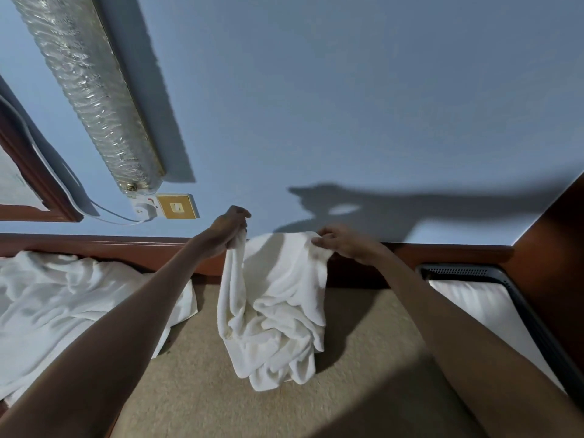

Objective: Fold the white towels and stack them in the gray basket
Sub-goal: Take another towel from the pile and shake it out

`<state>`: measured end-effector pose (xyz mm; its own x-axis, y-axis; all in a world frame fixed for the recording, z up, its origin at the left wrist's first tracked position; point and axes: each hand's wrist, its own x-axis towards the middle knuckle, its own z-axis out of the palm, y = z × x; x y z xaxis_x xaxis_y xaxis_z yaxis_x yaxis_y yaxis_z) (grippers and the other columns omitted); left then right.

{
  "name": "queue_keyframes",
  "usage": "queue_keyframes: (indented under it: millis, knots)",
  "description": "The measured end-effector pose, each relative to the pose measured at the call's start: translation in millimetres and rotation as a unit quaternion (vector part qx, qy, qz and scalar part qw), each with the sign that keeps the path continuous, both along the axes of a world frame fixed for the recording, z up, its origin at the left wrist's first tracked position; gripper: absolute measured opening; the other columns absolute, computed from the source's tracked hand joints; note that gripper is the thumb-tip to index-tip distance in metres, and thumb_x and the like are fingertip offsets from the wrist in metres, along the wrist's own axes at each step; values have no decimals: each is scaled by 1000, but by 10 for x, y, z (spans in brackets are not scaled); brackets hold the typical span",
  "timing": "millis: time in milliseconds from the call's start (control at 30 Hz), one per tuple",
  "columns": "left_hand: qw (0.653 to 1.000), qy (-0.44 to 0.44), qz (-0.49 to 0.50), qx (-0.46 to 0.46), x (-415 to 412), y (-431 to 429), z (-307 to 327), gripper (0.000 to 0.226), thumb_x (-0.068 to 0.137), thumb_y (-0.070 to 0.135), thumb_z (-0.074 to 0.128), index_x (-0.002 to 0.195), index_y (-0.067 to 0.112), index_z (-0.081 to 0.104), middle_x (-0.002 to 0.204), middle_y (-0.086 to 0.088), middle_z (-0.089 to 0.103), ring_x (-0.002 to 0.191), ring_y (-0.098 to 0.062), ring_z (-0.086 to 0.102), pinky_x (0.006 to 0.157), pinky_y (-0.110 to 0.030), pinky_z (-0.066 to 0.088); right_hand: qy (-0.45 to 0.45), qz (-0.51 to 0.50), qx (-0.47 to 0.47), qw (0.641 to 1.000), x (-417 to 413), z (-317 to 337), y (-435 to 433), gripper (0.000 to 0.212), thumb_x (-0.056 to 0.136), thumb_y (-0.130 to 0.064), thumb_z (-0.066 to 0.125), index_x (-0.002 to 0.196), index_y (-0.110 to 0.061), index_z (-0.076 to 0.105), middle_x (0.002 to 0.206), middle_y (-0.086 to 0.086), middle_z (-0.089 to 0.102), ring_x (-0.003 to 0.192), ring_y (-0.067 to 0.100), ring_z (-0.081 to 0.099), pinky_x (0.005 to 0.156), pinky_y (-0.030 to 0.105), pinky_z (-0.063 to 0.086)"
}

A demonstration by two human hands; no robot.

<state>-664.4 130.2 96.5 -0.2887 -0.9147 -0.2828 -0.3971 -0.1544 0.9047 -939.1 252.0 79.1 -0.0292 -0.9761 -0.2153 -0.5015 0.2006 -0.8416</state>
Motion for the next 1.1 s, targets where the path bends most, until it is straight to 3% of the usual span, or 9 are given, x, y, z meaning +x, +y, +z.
queue_keyframes:
  millis: [67,267,400,533,633,767,867,1000,1100]
  knots:
    - [996,-35,-74,-38,-46,148,-17,24,101,4,41,119,10,56,88,-14,53,68,-19,43,58,-28,34,-82,-44,-1,996,111,-36,-9,36,95,-27,71,126,-16,56,96,3,63,88,15,61,77,28,49]
    - [991,0,-67,-114,-180,548,-161,13,96,-2,66,96,9,73,95,-16,73,85,-22,68,78,-37,62,-216,-99,11,971,392,-194,-64,4,98,-16,67,99,-14,70,93,1,71,85,11,67,77,22,55]
    - [982,30,-48,-181,-217,894,-237,12,92,1,72,100,9,77,92,4,78,82,-1,72,71,-12,51,-271,-118,22,955,528,-286,-16,12,99,-6,62,95,-10,72,89,6,74,75,14,71,69,20,58]
    - [969,17,-90,-229,-183,1072,-395,32,79,17,89,109,21,78,102,12,78,98,-3,73,84,-20,57,-327,-124,53,935,620,-254,19,24,103,-5,51,95,-4,74,91,8,77,74,19,76,66,24,59]
    - [948,-36,-31,-313,-202,1100,-506,28,80,18,88,106,14,80,100,6,78,90,-4,73,80,-22,59,-382,-127,91,911,667,-234,26,27,107,-14,46,102,0,69,88,12,77,72,23,75,68,29,62]
    - [931,-63,-14,-358,-209,1128,-520,14,88,-3,73,94,7,80,92,1,77,77,-4,69,74,-10,52,-352,-85,110,926,688,-277,35,38,110,-26,40,105,-2,69,100,16,77,90,26,75,74,28,59]
    - [926,-102,-23,-363,-183,1112,-509,18,90,-4,64,90,10,75,84,6,73,75,-5,65,68,-14,48,-288,-30,105,951,668,-329,72,30,107,-25,49,109,-7,73,103,9,78,88,17,74,75,25,56]
    - [935,-105,-17,-339,-136,1078,-359,13,95,1,61,91,9,70,83,4,71,75,-7,64,65,-8,43,-55,54,-2,997,638,-380,53,7,94,-26,72,92,-19,73,67,-18,67,65,-4,58,64,16,43]
    - [941,-90,-14,-325,-52,970,-164,14,97,3,61,96,15,69,87,12,69,84,1,65,69,-7,45,-1,85,-60,995,675,-207,4,37,93,-43,70,83,-8,64,63,-14,56,60,4,50,63,27,38]
